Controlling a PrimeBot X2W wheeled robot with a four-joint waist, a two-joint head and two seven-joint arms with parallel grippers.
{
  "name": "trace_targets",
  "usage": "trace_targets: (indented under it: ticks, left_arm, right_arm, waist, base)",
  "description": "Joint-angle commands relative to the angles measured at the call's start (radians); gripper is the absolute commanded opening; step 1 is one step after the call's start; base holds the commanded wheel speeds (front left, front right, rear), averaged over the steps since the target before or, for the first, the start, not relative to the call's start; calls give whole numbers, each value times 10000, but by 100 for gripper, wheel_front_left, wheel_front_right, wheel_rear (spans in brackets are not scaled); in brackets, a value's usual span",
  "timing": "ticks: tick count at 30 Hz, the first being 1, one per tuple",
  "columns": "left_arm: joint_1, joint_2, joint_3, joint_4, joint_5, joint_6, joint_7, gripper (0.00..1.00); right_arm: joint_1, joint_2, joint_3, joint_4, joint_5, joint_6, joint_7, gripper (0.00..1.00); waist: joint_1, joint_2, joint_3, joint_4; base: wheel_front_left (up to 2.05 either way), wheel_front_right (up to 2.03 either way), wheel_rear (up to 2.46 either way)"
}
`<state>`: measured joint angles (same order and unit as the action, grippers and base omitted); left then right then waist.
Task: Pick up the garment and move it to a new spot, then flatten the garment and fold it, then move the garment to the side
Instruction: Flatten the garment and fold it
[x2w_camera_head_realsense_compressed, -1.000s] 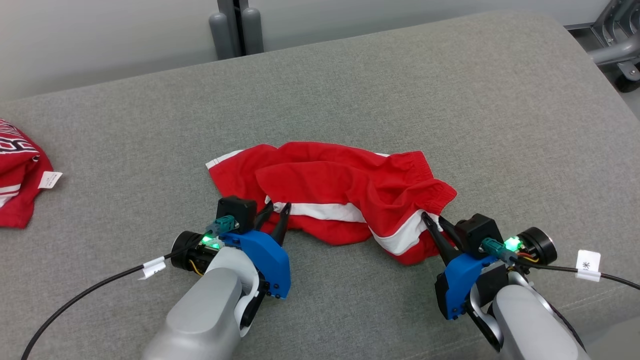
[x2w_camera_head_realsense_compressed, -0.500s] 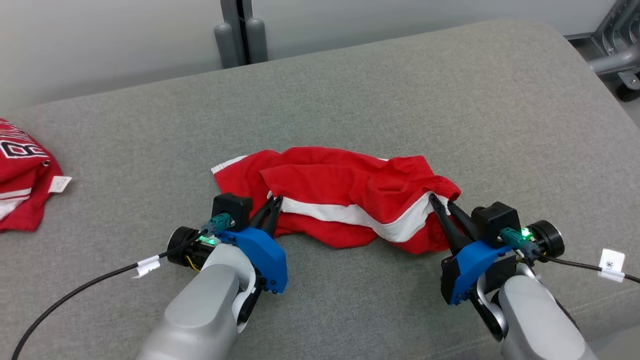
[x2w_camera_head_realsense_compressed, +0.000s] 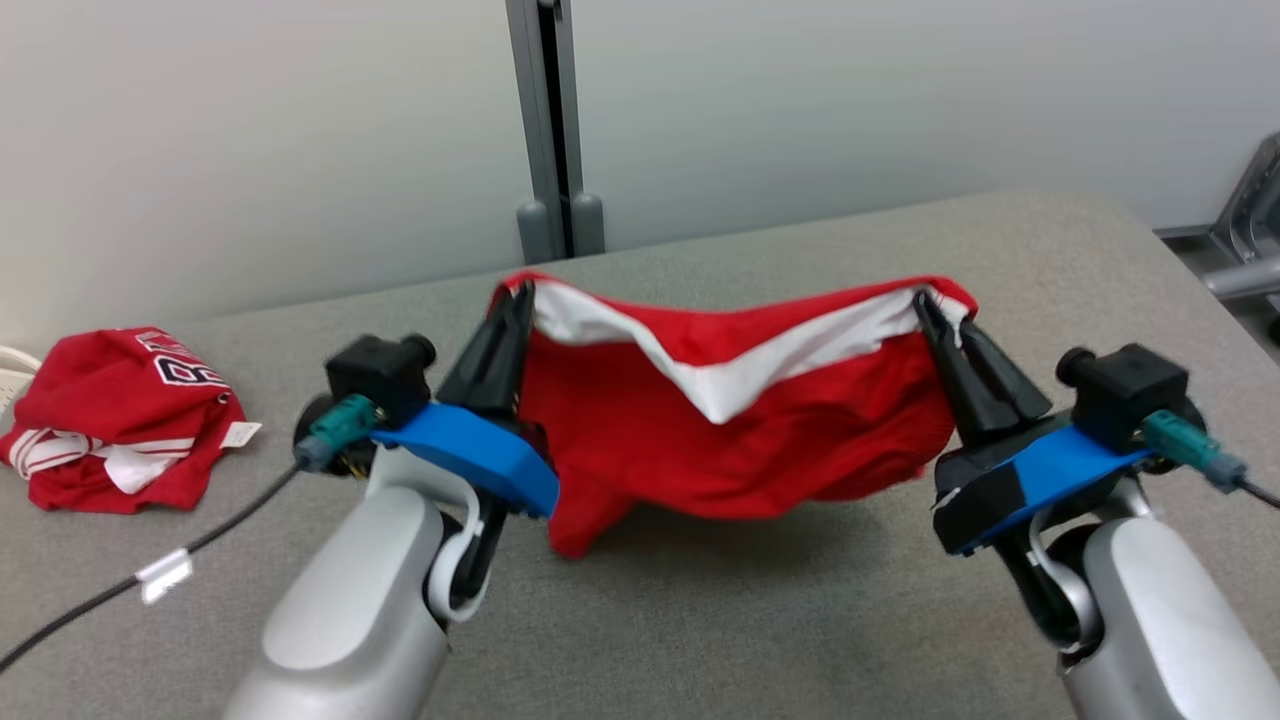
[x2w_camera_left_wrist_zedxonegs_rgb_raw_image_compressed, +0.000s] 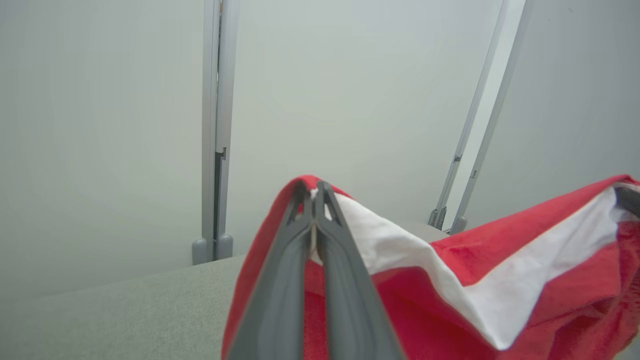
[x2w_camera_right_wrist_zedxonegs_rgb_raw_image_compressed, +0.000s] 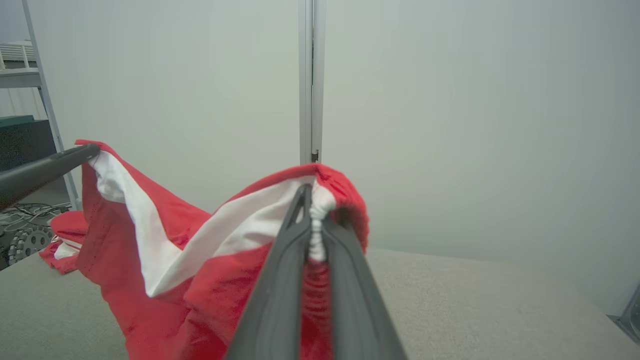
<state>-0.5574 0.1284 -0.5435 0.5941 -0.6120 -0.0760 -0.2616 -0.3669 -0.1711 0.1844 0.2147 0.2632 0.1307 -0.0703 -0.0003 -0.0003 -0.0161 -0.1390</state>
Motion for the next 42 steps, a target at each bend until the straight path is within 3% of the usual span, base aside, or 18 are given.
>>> trace_targets:
  ticks: [1, 5, 11, 15, 17, 21, 26, 35, 42]
  left_arm:
    - [47, 121, 100, -387, 60, 73, -48, 0]
    - [67, 751, 412, -2486, 95, 352, 173, 0]
    - [84, 1750, 980, -5702, -343, 798, 1594, 0]
    - [-198, 2472, 1139, -6878, -271, 1065, 2682, 0]
    - [-285, 2545, 1187, -6971, -484, 1162, 3139, 0]
    - [-877, 2679, 1232, -6238, -734, 1146, 3841, 0]
    - [-2634, 2653, 1364, -4507, -607, 959, 4205, 0]
    - [-6202, 1986, 1230, -1712, 492, 568, 2550, 0]
    - [-5426, 1085, 1179, 37, -166, -53, 1286, 0]
  right_arm:
    - [139, -119, -40, -380, 78, 1, 141, 0]
    - [346, -246, -179, -2230, 283, 3, 871, 0]
    - [508, -327, -485, -4626, 583, 3, 2001, 0]
    - [467, -309, -705, -5396, 699, 1, 2642, 0]
    - [391, -345, -799, -5288, 535, 3, 2854, 0]
    - [-234, -264, -739, -4279, 287, 3, 2841, 0]
    - [-2400, -297, -331, -2126, -536, 3, 2052, 0]
    - [-6679, 665, -533, 2164, -2570, 1, -1033, 0]
    - [-6597, 1094, -563, 4932, -2943, 1, -1943, 0]
  waist:
    - [3, 3, -171, -57]
    - [3, 3, -509, 51]
    - [3, 3, -634, 145]
    - [3, 3, -436, 223]
    - [3, 3, -240, 271]
    - [3, 3, 416, 357]
    - [3, 3, 1801, 359]
    - [3, 3, 3609, 457]
    - [3, 3, 4396, 871]
  base:
    - [0, 0, 0]
    - [0, 0, 0]
    - [0, 0, 0]
    - [0, 0, 0]
    - [0, 0, 0]
    - [0, 0, 0]
    - [0, 0, 0]
    - [0, 0, 0]
    - [0, 0, 0]
